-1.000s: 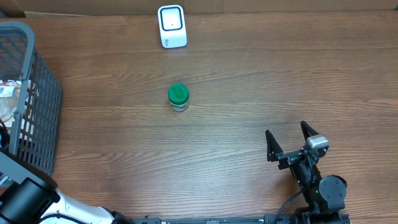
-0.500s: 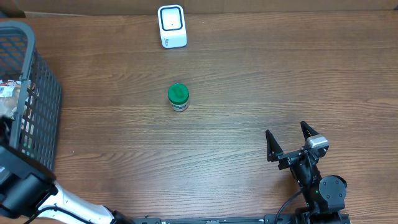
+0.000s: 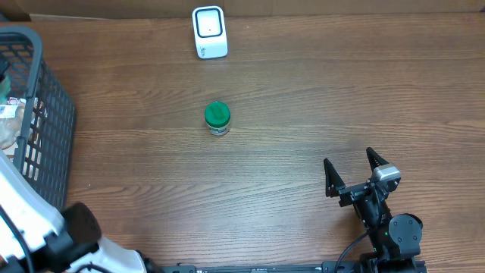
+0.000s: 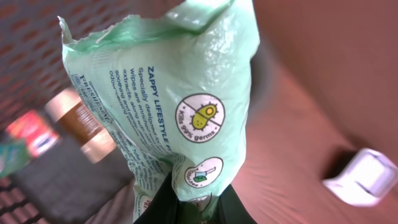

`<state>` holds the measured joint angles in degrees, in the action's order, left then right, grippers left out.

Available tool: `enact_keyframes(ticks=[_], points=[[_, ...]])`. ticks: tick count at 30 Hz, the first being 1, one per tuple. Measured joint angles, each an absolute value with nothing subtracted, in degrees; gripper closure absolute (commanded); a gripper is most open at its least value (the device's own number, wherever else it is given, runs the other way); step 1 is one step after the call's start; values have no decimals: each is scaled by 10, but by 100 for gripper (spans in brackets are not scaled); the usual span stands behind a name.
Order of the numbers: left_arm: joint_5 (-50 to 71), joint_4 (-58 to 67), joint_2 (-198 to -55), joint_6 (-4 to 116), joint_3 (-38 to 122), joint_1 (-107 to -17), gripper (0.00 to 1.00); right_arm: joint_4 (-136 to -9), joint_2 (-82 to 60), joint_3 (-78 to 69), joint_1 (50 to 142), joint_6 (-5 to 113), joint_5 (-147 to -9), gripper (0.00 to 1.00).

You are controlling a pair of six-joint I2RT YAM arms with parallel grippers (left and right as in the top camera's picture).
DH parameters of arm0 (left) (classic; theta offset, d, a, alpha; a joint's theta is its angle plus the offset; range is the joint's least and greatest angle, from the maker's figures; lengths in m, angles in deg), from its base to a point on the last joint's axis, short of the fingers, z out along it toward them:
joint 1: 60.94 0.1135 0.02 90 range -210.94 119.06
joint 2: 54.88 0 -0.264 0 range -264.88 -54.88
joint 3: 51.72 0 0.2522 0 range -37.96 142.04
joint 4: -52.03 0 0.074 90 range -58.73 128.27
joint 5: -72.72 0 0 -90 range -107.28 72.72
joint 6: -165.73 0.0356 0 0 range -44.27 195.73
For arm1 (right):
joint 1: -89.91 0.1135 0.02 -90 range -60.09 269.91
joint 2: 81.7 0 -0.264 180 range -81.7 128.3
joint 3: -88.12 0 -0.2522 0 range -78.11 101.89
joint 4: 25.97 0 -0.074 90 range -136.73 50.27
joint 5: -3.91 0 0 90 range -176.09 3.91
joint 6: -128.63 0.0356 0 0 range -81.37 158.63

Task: Scan the item barcode
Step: 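Carry the wipes pack toward the scanner with the left gripper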

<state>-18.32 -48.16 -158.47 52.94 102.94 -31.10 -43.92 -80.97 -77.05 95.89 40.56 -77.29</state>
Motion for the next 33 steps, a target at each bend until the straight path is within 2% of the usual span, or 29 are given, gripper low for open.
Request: enact_keyframes(ticks=[5, 9, 16, 19, 27, 28, 30, 32, 33], points=[[-178, -504, -1527, 532, 1048, -398, 96, -439, -810, -771, 959, 406, -773, 0], [-179, -557, -1515, 546, 1045, -508, 96, -439, -810, -771, 959, 406, -773, 0], [-190, -578, -1555, 564, 918, -653, 95, -439, -810, -771, 959, 406, -773, 0], [-197, -550, -1584, 564, 833, -686, 95, -439, -810, -771, 959, 406, -773, 0], [-210, -383, -1647, 564, 614, -729, 95, -439, -810, -771, 959, 406, -773, 0], [-210, -364, -1650, 564, 594, -730, 91, -439, -810, -771, 959, 405, -773, 0], [-209, -336, -1655, 564, 561, -730, 73, -439, -810, -771, 959, 406, -773, 0], [-209, -320, -1655, 563, 541, -730, 48, -439, -810, -771, 959, 406, -773, 0], [-209, -312, -1655, 565, 533, -730, 45, -439, -810, -771, 959, 406, -773, 0]])
